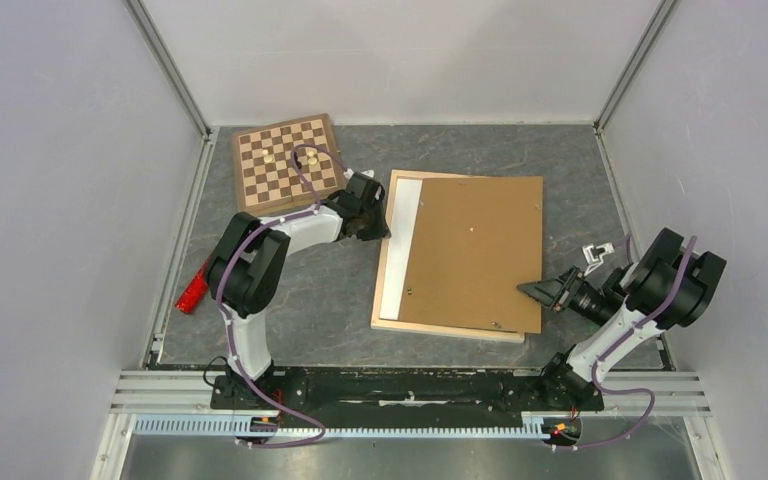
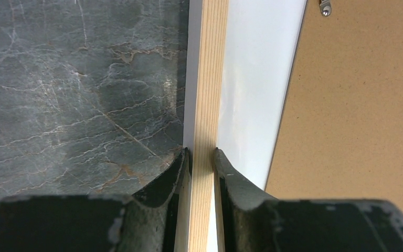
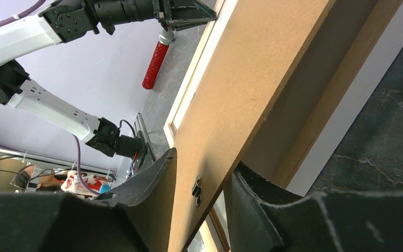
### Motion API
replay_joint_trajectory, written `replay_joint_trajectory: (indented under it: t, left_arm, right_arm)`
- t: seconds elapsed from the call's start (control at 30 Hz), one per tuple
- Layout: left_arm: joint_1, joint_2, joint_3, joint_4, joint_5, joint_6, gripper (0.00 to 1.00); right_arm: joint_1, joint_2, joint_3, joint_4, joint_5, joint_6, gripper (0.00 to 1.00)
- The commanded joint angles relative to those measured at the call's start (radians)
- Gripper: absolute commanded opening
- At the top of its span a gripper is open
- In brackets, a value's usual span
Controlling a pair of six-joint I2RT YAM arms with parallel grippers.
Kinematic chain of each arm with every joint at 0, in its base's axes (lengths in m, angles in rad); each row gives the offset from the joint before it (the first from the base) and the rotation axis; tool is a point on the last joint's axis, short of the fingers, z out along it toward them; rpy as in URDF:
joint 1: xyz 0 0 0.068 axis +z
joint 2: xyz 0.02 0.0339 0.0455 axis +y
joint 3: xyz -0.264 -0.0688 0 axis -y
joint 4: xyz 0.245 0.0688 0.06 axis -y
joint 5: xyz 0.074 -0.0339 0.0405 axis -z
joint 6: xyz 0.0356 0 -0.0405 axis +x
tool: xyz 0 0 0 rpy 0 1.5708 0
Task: Put the photo into the frame
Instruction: Move the photo frame to the center of the board.
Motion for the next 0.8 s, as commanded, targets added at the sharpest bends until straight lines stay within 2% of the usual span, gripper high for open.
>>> replay_joint_trajectory:
  t: [0.0, 0.1, 0.37, 0.43, 0.53, 0.77]
  left_arm:
    - [-0.023, 0.032, 0.007, -0.056, 0.026, 0.014, 0.02]
    - [-0.022, 0.034, 0.009, -0.058, 0.026, 0.016, 0.02]
    - [-0.028, 0.035, 0.016, -0.052, 0.042, 0.053, 0.02]
    - [-0.031, 0.034, 0.015, -0.049, 0.043, 0.066, 0.02]
    - [-0.035, 0.034, 0.012, -0.043, 0.044, 0.082, 0.02]
    - [-0.045, 0.031, 0.016, -0.032, 0.040, 0.128, 0.02]
  right_arm:
    - [0.018, 0.015, 0.020, 0.005, -0.014, -0.034, 0.40]
    - [0.031, 0.024, 0.033, 0.005, -0.015, -0.030, 0.48]
    - [0.068, 0.075, 0.108, 0.005, -0.005, -0.019, 0.51]
    - [0.076, 0.083, 0.134, 0.005, 0.004, -0.016, 0.51]
    - [0.088, 0.104, 0.168, 0.005, 0.020, -0.008, 0.43]
    - [0.123, 0.164, 0.208, 0.004, 0.036, -0.030, 0.39]
